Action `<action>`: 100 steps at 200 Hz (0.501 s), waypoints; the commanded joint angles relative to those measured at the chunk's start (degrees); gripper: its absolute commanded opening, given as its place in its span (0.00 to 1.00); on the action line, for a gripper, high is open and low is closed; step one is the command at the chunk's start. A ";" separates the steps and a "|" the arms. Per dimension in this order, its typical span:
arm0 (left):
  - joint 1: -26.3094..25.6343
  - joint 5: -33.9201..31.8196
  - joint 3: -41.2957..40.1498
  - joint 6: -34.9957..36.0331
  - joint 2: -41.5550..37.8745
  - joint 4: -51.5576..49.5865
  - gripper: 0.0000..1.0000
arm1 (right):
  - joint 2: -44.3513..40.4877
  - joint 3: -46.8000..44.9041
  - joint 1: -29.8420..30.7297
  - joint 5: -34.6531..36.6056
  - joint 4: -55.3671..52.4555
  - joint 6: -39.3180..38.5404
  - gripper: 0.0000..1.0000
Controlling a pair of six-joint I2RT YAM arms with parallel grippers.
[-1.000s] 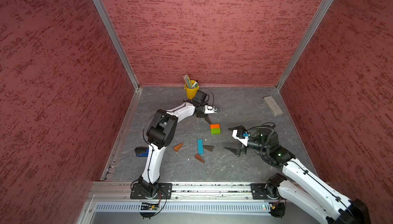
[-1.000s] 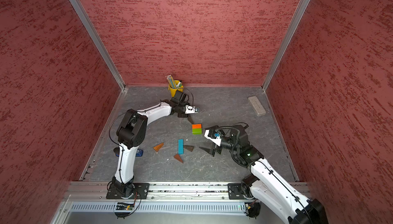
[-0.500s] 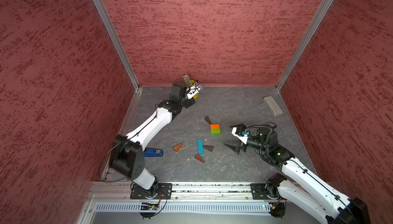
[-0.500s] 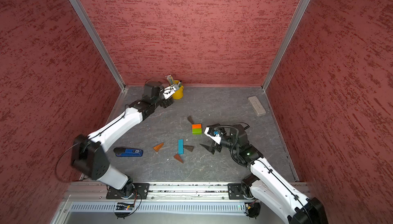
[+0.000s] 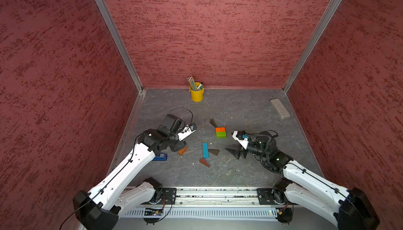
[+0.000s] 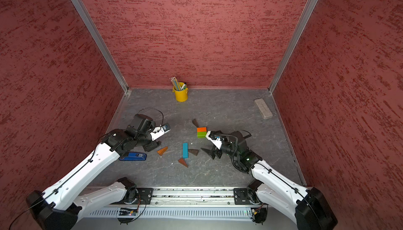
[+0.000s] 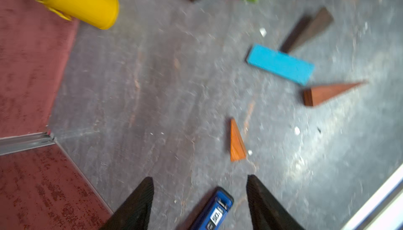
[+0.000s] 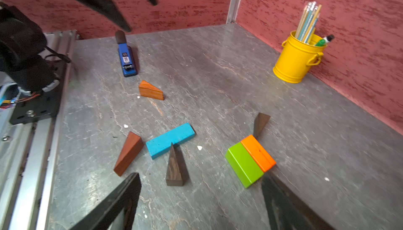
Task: Assemble a small pinwheel with building blocks
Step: Pick up the building block from the center of the board.
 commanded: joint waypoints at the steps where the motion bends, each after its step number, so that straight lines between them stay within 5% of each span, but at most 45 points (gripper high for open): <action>1: -2.70 -2.50 -4.70 -1.44 1.78 -8.19 0.63 | -1.33 -0.78 0.20 4.17 5.95 3.54 0.92; 100: -1.45 -0.71 -15.42 1.02 10.32 15.75 0.52 | -2.64 -1.13 0.15 3.98 4.77 4.80 0.94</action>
